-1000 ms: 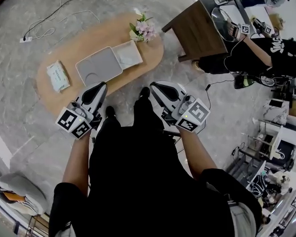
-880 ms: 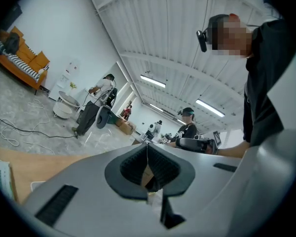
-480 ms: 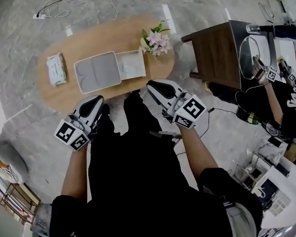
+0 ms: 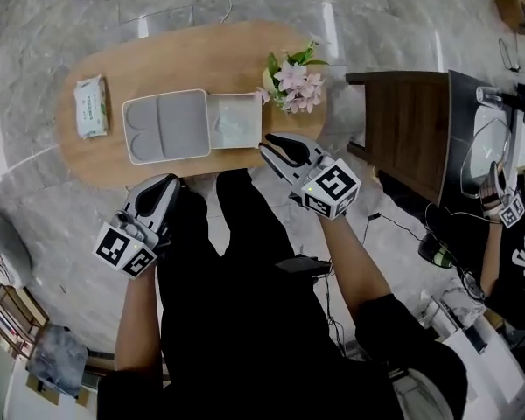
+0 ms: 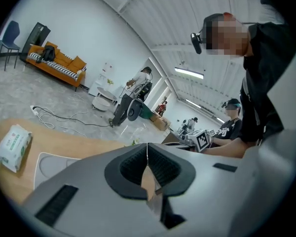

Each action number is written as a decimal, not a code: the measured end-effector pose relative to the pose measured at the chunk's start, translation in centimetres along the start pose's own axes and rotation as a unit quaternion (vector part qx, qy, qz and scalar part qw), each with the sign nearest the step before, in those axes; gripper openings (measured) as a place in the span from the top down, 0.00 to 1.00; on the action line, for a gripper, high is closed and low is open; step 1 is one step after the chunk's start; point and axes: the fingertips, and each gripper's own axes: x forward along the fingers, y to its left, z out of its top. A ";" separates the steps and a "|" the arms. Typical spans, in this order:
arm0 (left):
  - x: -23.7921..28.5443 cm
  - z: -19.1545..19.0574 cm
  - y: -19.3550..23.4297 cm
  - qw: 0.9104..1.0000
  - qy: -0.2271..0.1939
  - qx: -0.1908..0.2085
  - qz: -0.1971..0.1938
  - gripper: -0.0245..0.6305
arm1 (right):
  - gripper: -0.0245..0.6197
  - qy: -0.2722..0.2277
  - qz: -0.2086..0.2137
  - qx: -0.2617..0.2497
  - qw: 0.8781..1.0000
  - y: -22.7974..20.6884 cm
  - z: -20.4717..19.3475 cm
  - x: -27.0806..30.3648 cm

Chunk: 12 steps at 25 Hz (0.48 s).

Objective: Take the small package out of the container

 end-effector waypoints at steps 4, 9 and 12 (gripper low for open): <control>1.6 -1.3 2.0 1.000 0.004 -0.002 0.002 0.93 | 0.82 0.043 -0.001 -0.016 0.999 -2.8 -2.9 2.7; 3.4 -3.3 4.4 0.999 0.017 -0.010 -0.025 0.93 | 0.80 0.101 -0.025 -0.044 0.994 -4.9 -6.6 5.9; 4.0 -4.9 5.7 0.998 0.036 -0.012 -0.045 0.93 | 0.79 0.129 -0.043 -0.046 0.990 -5.7 -8.9 7.7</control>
